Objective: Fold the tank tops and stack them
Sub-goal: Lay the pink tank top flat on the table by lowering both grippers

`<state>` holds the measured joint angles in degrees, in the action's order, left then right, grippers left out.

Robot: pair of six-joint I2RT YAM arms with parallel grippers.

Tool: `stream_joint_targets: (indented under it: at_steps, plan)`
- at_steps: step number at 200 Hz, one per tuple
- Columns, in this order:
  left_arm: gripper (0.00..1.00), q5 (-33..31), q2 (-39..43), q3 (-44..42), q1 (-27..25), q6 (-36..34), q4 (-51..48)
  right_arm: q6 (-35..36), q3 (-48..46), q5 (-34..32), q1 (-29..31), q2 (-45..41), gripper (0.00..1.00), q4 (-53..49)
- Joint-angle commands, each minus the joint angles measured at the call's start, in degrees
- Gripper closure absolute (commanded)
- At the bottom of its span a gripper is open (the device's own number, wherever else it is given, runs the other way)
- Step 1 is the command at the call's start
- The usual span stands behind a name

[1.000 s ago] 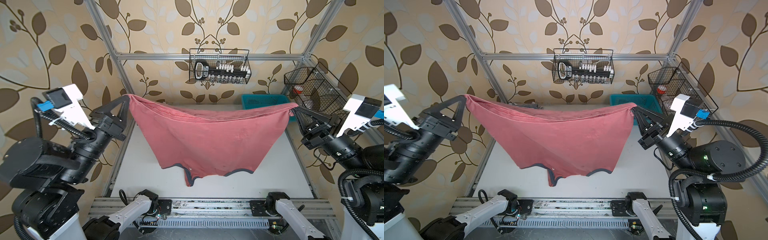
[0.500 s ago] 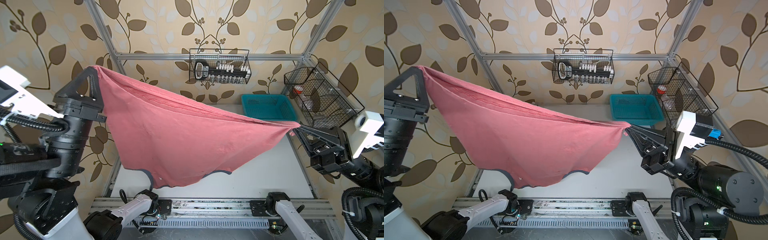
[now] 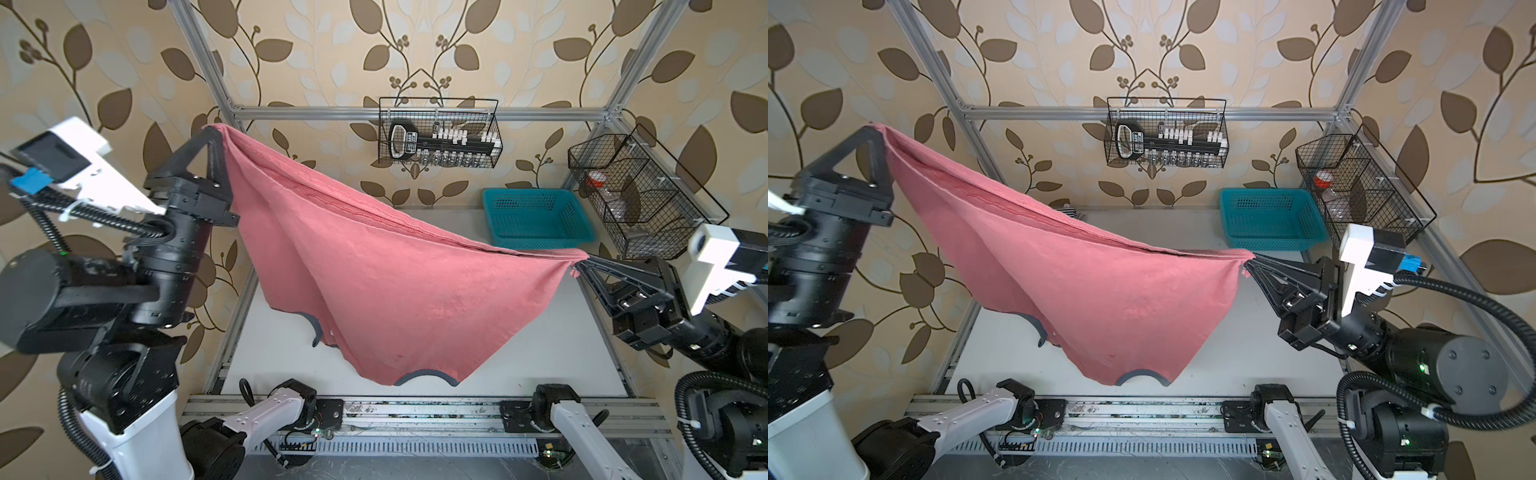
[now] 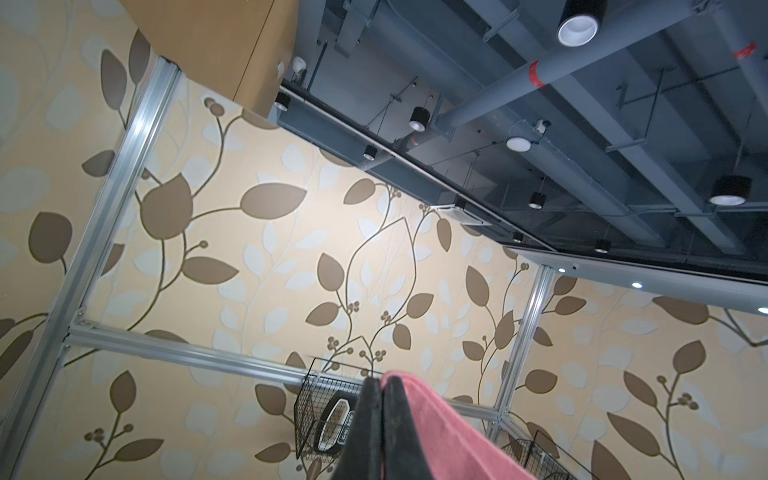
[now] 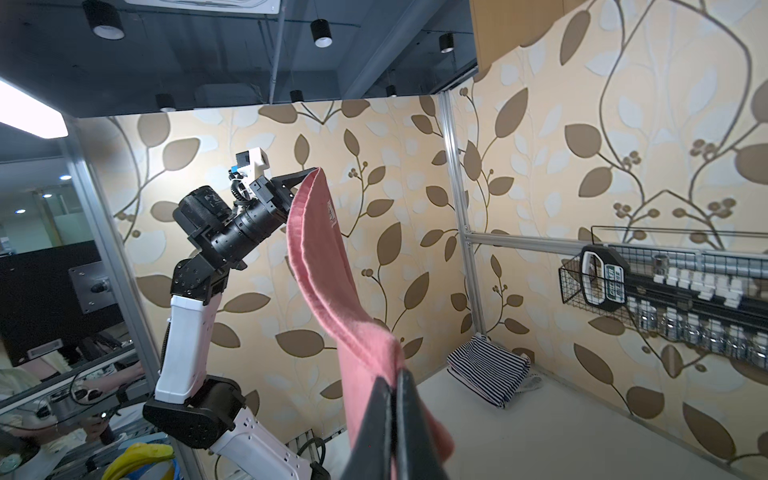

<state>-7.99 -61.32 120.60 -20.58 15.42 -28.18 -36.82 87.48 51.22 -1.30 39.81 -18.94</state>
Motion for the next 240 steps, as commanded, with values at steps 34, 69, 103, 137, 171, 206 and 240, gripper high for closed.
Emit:
stream_joint_targets:
  at_steps: [34,69,103,137,171,206,240]
  plan:
    - [1.0,-1.38,-12.51,-12.61,0.15,4.23,7.94,8.82,-8.89,-13.15,-0.11,6.83,1.0,-8.86]
    - [1.0,-1.48,-23.44,-14.79,0.77,5.83,11.44,11.39,-15.97,-20.44,0.05,13.17,1.0,-8.11]
    - [1.0,2.75,-35.42,-13.1,3.13,10.42,13.77,12.38,-21.99,-27.22,0.73,21.17,1.0,-6.23]
    - [1.0,8.7,-49.94,-7.2,3.84,14.65,14.71,13.0,-23.63,-32.26,1.73,31.39,1.0,-6.14]
    - [1.0,12.45,-63.4,1.7,3.79,18.21,15.47,12.65,-24.17,-36.85,2.11,39.96,1.0,-4.9]
    - [1.0,11.77,-71.34,5.86,3.84,21.63,18.86,12.23,-23.8,-38.54,2.22,46.61,1.0,-3.75]
    - [1.0,8.26,-75.79,9.9,3.88,24.82,20.81,10.4,-22.69,-39.18,2.18,51.87,1.0,-1.9]
